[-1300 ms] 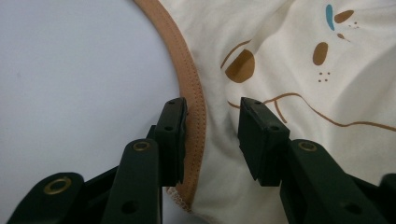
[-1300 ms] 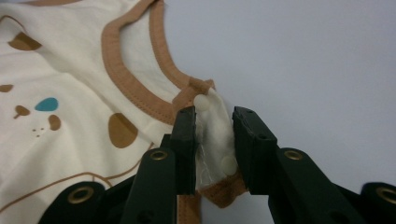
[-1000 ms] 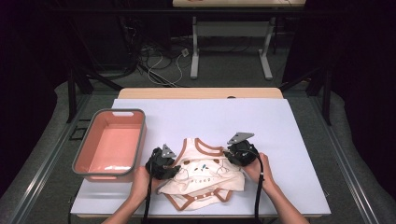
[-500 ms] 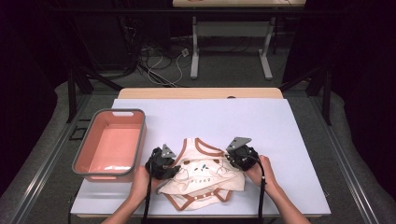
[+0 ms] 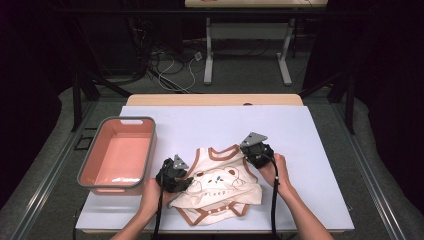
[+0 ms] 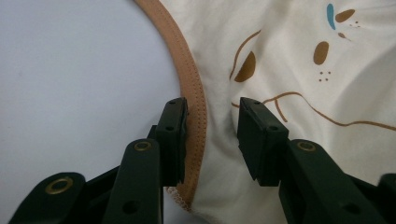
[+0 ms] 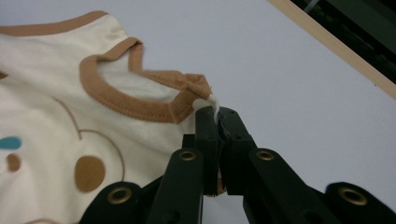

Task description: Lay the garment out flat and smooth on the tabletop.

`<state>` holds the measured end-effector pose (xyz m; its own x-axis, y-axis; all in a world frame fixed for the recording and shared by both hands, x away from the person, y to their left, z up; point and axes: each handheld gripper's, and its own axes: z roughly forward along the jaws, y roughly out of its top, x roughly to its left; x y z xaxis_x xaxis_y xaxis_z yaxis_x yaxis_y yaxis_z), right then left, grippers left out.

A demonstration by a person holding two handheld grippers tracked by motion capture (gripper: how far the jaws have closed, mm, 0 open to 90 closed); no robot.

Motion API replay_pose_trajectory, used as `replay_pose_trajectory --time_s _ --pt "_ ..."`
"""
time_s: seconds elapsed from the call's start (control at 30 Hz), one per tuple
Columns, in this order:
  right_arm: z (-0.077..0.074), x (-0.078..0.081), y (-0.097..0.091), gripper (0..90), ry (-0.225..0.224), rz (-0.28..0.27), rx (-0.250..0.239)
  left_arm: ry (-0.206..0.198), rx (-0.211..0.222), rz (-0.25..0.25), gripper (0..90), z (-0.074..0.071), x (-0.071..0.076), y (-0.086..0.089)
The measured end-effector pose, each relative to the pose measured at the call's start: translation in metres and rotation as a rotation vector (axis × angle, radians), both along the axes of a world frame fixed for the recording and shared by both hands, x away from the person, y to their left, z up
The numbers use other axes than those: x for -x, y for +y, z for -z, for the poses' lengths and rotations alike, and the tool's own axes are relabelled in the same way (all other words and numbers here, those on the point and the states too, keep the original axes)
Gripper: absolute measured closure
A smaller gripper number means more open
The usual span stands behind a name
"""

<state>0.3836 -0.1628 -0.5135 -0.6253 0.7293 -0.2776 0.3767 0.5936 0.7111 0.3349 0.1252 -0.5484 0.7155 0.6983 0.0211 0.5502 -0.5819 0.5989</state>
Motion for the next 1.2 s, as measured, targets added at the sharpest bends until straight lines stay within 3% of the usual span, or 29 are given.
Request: replay_pose_trajectory --time_s 0.2,0.27,0.33,0.4,0.53,0.63,0.73,0.8,0.93,0.97,1.0,1.07,1.1,1.2 --pt "0.005 -0.026 0.009 85.3 0.004 0.032 0.016 -0.016 0.000 -0.016 61.1 0.001 0.002 -0.001" --pt "0.011 -0.033 0.011 79.3 0.027 0.054 0.032 -0.019 -0.006 -0.015 61.0 0.000 0.003 -0.001" --pt "0.016 -0.038 0.012 76.7 0.015 0.086 0.061 -0.018 -0.015 -0.010 60.9 0.000 0.004 -0.001" --pt "0.020 -0.040 0.009 68.6 0.027 0.112 0.041 -0.014 -0.013 -0.010 59.9 -0.001 0.004 0.000" --pt "0.016 -0.030 -0.004 62.0 0.029 0.130 -0.050 -0.012 -0.017 -0.013 56.0 -0.002 0.004 0.001" --pt "0.014 -0.016 -0.014 59.3 0.055 0.109 -0.109 -0.052 -0.011 -0.028 50.0 -0.004 0.006 -0.001" --pt "0.019 -0.002 -0.021 58.9 0.123 0.083 -0.117 -0.076 -0.007 -0.048 49.0 -0.006 0.006 -0.001" --pt "0.021 0.005 -0.023 58.9 0.176 0.076 -0.144 -0.070 -0.009 -0.056 48.9 -0.004 0.004 0.000" --pt "0.027 0.011 -0.029 58.1 0.262 0.082 -0.151 -0.036 -0.013 -0.055 50.4 0.000 0.002 0.003" --pt "0.027 0.013 -0.030 58.4 0.314 0.101 -0.143 -0.036 -0.008 -0.053 50.6 0.001 0.001 0.003" --pt "0.028 0.014 -0.031 58.8 0.338 0.103 -0.164 -0.041 -0.004 -0.050 50.6 0.001 0.001 0.004" --pt "0.034 0.015 -0.031 60.5 0.347 0.098 -0.210 -0.040 0.003 -0.044 52.1 0.002 0.001 0.004" --pt "0.035 0.017 -0.030 61.1 0.358 0.103 -0.208 -0.035 0.008 -0.043 53.7 0.002 0.001 0.004" --pt "0.037 0.018 -0.028 67.0 0.326 0.094 -0.201 -0.020 0.020 -0.026 60.5 0.002 0.002 0.005"
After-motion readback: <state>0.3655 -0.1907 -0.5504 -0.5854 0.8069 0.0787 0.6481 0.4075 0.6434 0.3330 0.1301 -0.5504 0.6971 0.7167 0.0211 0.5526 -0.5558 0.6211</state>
